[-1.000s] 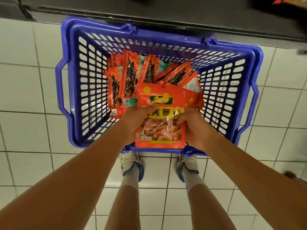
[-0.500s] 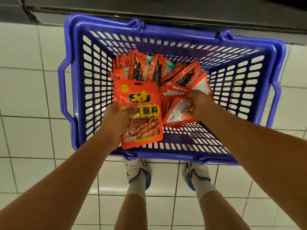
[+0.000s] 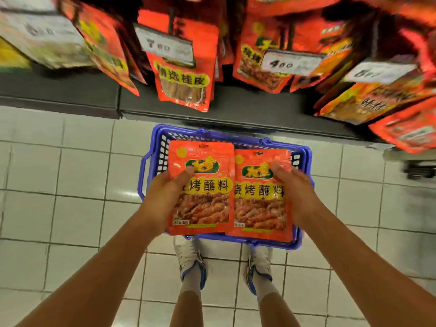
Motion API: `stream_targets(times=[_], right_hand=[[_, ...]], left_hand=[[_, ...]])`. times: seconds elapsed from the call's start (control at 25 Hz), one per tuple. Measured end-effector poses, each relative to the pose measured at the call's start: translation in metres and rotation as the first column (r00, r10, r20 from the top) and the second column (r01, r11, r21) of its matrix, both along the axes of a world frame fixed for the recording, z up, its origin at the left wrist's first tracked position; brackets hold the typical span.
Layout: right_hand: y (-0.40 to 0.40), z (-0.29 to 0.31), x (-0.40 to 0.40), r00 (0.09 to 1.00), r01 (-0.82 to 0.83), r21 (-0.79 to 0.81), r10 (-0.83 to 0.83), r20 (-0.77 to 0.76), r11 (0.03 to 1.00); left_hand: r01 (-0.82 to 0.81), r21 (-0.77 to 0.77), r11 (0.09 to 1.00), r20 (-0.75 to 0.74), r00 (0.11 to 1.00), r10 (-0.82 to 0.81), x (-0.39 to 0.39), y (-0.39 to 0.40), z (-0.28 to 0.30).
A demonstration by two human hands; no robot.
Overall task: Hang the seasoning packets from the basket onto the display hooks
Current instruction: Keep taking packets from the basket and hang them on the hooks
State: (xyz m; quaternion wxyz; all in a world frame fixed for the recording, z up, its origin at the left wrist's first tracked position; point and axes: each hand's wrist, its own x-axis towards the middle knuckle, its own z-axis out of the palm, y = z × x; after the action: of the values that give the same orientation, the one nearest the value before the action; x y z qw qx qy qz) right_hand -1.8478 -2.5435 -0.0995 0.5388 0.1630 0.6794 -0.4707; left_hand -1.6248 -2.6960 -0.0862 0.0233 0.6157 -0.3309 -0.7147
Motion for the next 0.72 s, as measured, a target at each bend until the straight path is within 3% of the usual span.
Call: stream_targets(times=[0.2, 0.4, 0.52, 0.72], right_hand=[[-0.048, 0.166, -0.032, 0.971, -0.126, -0.179, 0.084, -0.223, 0.976], [-0.066, 0.364, -0.047, 0.859, -0.274, -0.344, 0.067, -0.508, 0.898], [-0.064, 0.488, -0.052, 0.719, -0.349, -0.343, 0.014, -0.695, 0.872], [-0.065, 0.667, -0.060, 0.513, -0.433, -0.409, -0.153, -0.844, 0.803]], left_hand=[[-0.096, -0.143, 0.985, -0.168, 0.983, 0.071, -0.020, -0.026, 0.155], [-0.188, -0.269, 0.944, -0.388, 0.919, 0.073, -0.040, -0.040, 0.342], [-0.188, -0.415, 0.890, -0.440, 0.898, -0.016, -0.046, -0.046, 0.460], [-0.245, -0.576, 0.780, -0.546, 0.825, -0.144, -0.053, -0.062, 0.627]])
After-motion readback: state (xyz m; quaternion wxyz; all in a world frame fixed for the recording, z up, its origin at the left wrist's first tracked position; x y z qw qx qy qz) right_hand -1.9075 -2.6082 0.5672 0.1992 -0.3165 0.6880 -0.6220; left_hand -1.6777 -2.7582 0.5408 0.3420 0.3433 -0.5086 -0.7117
